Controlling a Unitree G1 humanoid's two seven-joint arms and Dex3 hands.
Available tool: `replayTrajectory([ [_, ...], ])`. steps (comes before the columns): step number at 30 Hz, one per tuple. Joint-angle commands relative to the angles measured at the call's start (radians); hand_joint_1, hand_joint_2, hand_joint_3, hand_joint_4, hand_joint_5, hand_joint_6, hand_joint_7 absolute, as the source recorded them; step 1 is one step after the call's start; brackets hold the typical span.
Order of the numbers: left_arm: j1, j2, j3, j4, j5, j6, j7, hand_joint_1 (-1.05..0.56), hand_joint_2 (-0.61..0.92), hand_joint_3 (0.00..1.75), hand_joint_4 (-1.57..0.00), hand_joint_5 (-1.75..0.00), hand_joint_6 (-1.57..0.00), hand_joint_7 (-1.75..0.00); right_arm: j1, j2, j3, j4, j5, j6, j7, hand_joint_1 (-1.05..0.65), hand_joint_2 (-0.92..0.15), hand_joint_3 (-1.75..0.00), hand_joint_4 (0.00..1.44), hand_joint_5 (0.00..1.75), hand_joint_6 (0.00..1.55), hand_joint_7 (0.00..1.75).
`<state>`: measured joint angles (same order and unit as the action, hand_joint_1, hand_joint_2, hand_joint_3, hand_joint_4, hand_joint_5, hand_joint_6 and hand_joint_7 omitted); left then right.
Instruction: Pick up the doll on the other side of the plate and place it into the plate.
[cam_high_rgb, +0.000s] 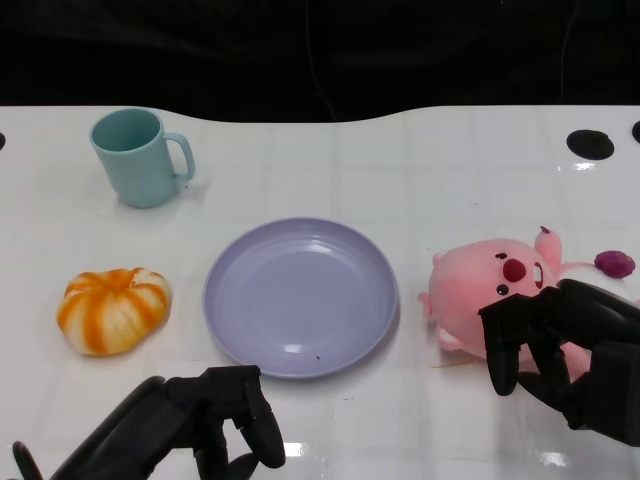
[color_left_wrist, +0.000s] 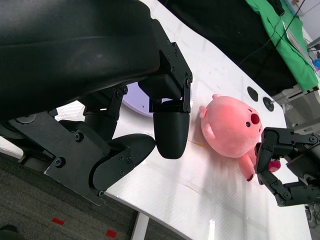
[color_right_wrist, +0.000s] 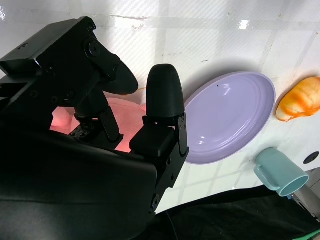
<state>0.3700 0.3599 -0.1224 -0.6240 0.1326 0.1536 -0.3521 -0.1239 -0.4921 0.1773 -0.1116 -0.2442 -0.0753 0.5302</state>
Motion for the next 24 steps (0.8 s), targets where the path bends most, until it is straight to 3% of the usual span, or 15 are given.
replayTrajectory([
  [1, -0.006, 0.013, 0.009, 0.009, 0.002, -0.009, -0.004, -0.17, 0.54, 1.17, -0.70, -1.75, -0.66, -1.44, -0.014, -0.003, 0.000, 0.004, 0.000, -0.005, -0.005, -0.06, -0.39, -1.31, 0.82, 1.75, 0.75, 1.51],
  [24, -0.003, 0.023, 0.016, 0.005, 0.000, -0.011, -0.008, -0.17, 0.54, 1.17, -0.69, -1.75, -0.66, -1.43, -0.020, -0.001, 0.003, -0.002, 0.004, 0.007, -0.001, -0.06, -0.39, -1.31, 0.83, 1.75, 0.77, 1.49],
])
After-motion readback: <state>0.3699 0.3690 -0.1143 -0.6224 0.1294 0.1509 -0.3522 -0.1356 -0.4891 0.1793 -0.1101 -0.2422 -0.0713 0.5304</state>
